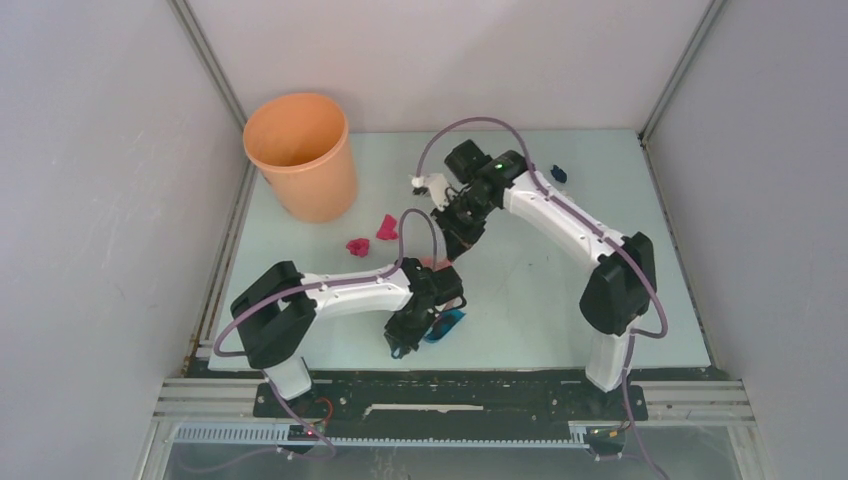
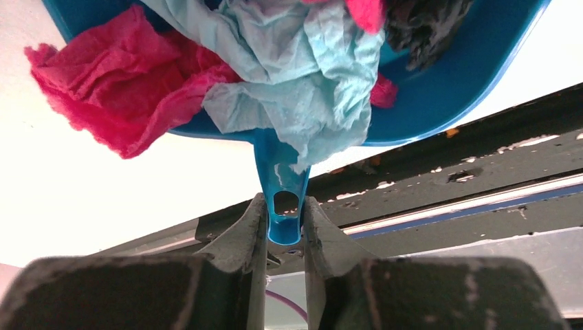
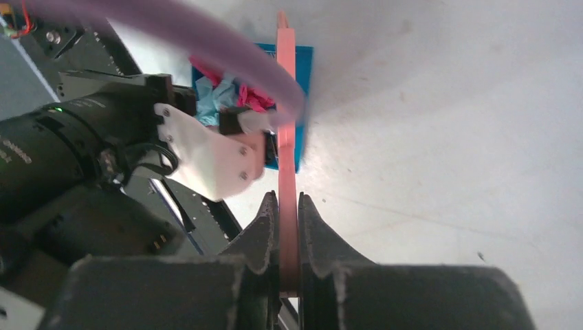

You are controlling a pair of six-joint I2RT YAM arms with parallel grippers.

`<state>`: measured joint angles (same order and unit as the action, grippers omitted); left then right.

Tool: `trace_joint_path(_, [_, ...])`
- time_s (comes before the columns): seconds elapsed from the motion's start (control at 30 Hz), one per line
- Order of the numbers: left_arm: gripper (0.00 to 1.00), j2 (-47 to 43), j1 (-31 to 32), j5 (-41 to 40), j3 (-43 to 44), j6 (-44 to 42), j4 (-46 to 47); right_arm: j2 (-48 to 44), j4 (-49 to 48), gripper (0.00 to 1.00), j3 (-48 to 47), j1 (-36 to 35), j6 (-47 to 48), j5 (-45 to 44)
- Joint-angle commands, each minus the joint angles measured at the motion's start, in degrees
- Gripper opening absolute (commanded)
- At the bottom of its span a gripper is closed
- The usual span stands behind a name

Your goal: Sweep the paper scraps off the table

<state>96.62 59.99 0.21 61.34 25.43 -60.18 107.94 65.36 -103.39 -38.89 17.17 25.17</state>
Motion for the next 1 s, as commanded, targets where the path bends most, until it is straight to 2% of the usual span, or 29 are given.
trace_joint_path(0.0, [0.00, -3.8, -0.4, -2.2, 1.5, 0.8, 1.9, -8.2, 3.1, 0.00, -4.2, 5.6, -0.7, -2.9])
trace_joint_path(0.13, [0.00, -6.8, -0.5, -5.1, 3.0, 0.7, 1.7, -10.0, 4.4, 0.00, -4.8, 11.9, -0.1, -3.3])
trace_joint_path(0.3, [0.00, -7.8, -1.5, -6.3, 5.0, 0.0, 1.1, -14.0, 3.9, 0.00, -1.4, 20.8, -0.8, 1.1])
trace_joint_path(0.4, [0.00, -8.2, -3.2, -6.5, 6.4, -0.5, 0.8, -19.9, -1.3, 0.00, 7.0, 25.1, -2.1, 1.4])
trace_joint_path(0.67, [0.00, -11.3, -12.0, -4.5, 12.7, -3.1, -2.3, -37.2, -19.6, 0.00, 34.8, 30.4, -4.5, 7.7])
trace_joint_path(0.87, [0.00, -9.8, -18.4, -1.9, 23.5, -7.3, -8.8, -38.5, -24.8, 0.00, 43.3, 32.1, -3.9, 15.5])
trace_joint_path(0.97, [0.00, -8.4, -21.1, -0.7, 29.1, -8.5, -11.3, -37.3, -24.3, 0.00, 44.0, 32.5, -2.4, 15.7])
